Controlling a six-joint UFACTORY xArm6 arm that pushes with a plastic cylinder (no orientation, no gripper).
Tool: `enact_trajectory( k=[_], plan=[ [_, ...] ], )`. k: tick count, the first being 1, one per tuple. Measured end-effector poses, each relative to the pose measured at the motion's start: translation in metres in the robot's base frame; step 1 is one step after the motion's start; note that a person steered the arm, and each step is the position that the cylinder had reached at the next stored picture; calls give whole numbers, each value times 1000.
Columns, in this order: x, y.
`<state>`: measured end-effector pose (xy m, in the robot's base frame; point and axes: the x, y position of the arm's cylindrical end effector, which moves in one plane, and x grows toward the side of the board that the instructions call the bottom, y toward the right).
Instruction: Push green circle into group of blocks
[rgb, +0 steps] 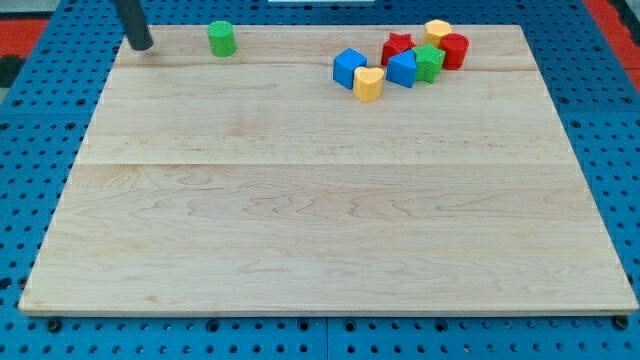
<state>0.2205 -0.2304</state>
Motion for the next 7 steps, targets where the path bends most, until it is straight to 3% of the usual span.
enact_trajectory(
  k=[1,2,3,4,5,7],
  plan=[
    [-8,65],
    [10,143],
    [9,171],
    [-17,126],
    [-17,200],
    [-4,243]
  ],
)
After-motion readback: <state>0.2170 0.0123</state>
